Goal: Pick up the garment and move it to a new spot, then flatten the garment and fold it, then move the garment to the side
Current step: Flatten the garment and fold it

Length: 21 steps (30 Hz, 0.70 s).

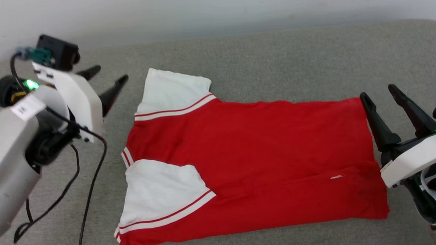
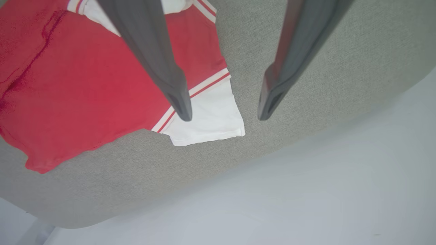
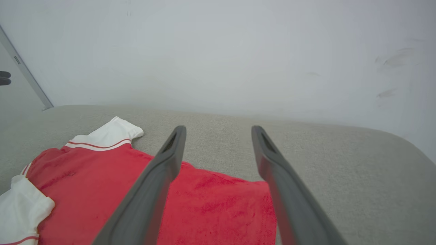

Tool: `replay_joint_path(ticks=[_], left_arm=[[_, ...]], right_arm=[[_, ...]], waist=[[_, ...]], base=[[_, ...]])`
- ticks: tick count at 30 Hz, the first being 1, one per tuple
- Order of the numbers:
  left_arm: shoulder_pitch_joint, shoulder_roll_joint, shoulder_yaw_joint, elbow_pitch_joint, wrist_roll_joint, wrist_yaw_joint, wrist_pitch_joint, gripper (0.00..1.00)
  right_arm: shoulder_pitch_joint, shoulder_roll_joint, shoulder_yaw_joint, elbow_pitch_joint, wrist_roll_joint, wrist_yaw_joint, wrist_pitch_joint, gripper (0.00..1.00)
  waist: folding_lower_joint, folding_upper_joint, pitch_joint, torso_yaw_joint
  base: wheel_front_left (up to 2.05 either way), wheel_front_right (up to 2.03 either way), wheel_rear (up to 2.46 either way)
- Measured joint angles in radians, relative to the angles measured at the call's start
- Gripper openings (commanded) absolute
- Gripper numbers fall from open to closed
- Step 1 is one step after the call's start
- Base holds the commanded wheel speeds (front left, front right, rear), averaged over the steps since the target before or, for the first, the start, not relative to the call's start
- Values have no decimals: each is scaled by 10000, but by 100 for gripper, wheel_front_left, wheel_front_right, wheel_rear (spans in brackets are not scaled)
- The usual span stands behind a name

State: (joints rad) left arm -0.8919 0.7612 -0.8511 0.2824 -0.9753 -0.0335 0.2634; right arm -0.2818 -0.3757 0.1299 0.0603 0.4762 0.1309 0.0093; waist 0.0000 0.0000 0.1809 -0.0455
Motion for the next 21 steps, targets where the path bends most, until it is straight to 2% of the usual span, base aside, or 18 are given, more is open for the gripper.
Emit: replay_joint_path(ticks=[4, 11, 15, 21], left_arm=[[-1070, -79, 128, 610, -330, -199, 1181, 100], [-3113, -144, -75, 1333, -663, -453, 3893, 100], [-4010, -318, -339, 1946, -608, -360, 5256, 100], [-4818, -460, -543, 2761, -479, -236, 6251, 100]], right_arm=[[25, 510, -27, -560, -523, 2, -100, 100], [-209, 792, -4, -1235, -984, 2, -134, 100], [-285, 855, 25, -1490, -1051, 2, -134, 100], [-681, 968, 190, -1613, -1093, 2, -228, 100]], waist=[[1, -1, 670, -295], [1, -1, 1957, -915], [2, -1, 2640, -1234], [2, 0, 3477, -1673]], base=[[0, 0, 0], [0, 0, 0], [0, 0, 0], [0, 0, 0]])
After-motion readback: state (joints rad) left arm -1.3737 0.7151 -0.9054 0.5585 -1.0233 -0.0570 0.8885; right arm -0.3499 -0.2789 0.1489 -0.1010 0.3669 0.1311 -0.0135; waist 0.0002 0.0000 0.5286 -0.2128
